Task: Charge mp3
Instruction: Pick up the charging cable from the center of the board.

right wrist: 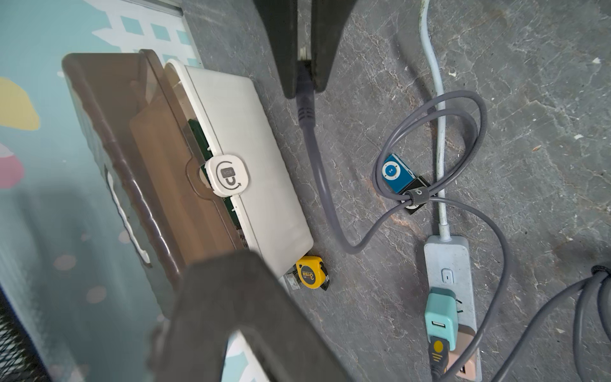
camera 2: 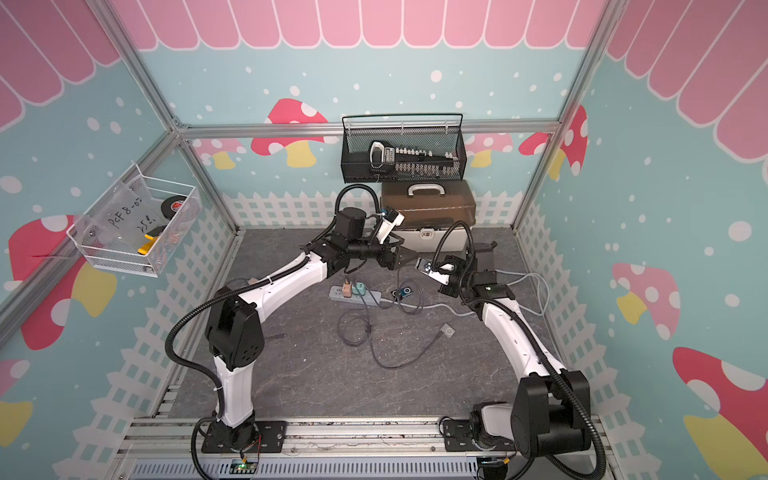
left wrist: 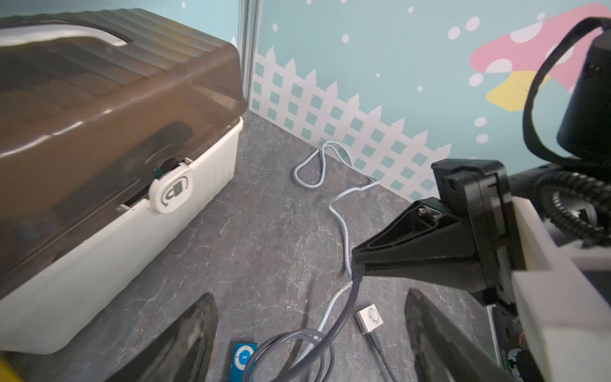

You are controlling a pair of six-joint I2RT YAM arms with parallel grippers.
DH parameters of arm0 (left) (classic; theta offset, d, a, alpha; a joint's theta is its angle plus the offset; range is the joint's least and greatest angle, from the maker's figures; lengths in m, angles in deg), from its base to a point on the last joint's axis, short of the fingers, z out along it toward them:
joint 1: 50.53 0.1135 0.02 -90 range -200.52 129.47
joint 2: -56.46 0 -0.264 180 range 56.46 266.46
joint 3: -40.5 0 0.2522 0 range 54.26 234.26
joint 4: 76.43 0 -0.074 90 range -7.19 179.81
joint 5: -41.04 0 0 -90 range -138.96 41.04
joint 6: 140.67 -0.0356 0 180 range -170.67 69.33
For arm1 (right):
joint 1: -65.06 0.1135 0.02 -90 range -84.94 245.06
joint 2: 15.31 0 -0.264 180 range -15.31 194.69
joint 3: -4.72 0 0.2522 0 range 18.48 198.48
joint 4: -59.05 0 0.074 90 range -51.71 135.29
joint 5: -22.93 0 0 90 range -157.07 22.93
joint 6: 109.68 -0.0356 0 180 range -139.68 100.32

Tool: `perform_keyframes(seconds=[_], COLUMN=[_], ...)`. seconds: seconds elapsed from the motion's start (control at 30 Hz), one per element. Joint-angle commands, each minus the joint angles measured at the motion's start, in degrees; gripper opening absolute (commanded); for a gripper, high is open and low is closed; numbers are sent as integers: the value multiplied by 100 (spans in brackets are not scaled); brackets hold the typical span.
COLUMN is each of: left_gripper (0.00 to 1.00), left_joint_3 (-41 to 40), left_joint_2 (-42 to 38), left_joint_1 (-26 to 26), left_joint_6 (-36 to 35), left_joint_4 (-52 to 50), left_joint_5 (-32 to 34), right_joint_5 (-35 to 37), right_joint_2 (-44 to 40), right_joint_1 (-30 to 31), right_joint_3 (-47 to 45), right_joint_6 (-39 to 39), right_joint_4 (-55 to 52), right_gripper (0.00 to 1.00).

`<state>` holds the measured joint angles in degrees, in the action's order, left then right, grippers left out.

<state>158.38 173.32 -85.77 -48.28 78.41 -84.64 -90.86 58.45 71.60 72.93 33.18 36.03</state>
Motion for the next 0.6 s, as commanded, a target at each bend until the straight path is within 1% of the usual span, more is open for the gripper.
perform_keyframes(seconds=[0.0, 0.17, 0.23, 0.37, 0.57], left_gripper=[86, 86, 84, 80, 72], left_joint_3=[336, 412, 548, 816, 822], left_joint_2=[165, 253, 324, 460, 482], left_joint_1=[-35, -35, -35, -37, -37], left_joint_6=[248, 590, 678, 832, 1091], left_joint_4=[-456, -549, -742, -1137, -1180], left_joint_5=[37, -24, -64, -199, -476], right_joint_5=[-35, -71, -160, -300, -577], right_joint_2=[-227, -370, -422, -428, -319], right_joint_1=[57, 61, 58, 63, 67], right_joint_3=[-150, -289, -317, -304, -239], right_joint_6=[200, 281, 302, 337, 242], right_joint_4=[573, 804, 913, 1074, 1319], right_gripper=[0, 0, 0, 0, 0])
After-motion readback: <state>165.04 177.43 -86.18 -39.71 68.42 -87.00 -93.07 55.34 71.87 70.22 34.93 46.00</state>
